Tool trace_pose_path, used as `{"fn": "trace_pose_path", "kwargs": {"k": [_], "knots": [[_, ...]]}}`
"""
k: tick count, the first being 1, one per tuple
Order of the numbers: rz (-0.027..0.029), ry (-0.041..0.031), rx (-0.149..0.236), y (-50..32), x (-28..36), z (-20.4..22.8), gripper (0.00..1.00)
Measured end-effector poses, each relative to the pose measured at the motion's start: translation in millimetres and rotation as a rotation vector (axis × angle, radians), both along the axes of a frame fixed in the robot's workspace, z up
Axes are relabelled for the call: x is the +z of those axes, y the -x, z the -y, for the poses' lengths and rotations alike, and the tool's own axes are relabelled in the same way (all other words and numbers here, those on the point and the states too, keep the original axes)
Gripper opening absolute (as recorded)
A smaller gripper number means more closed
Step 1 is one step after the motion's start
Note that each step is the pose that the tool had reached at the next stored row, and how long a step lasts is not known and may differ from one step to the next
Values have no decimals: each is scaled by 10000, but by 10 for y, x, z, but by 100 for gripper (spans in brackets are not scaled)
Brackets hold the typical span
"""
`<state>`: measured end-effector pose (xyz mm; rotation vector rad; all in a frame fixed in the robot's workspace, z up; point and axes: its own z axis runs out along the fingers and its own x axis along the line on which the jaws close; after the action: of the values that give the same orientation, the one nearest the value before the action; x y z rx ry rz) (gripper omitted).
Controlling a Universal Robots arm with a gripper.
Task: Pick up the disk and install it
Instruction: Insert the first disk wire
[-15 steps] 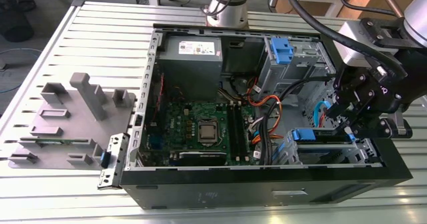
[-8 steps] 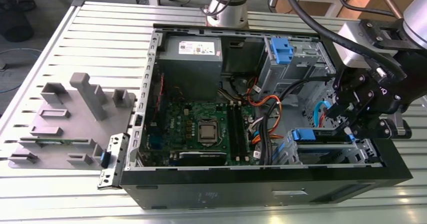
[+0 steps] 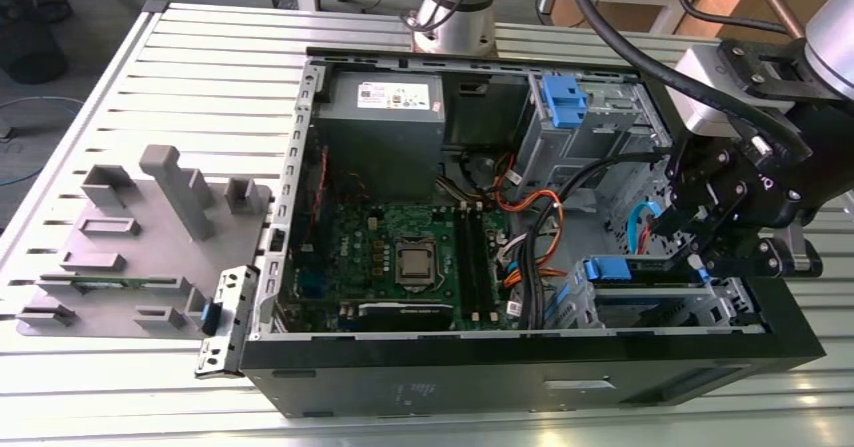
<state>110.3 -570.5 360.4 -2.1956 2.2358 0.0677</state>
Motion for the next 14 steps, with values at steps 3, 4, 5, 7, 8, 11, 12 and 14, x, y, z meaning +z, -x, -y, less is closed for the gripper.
{"fn": "trace_pose_path", "kwargs": {"k": [3,4,5,7,8,11,12,14], "knots": [[0,0,0,0,0,0,42],[0,-1,0,0,0,0,42],[0,-2,0,0,4,0,42],[0,-1,0,0,17,0,42],[0,0,0,0,22,0,42],[0,1,0,0,44,0,42],[0,1,0,0,56,0,42],[0,-1,0,0,80,0,42]]}}
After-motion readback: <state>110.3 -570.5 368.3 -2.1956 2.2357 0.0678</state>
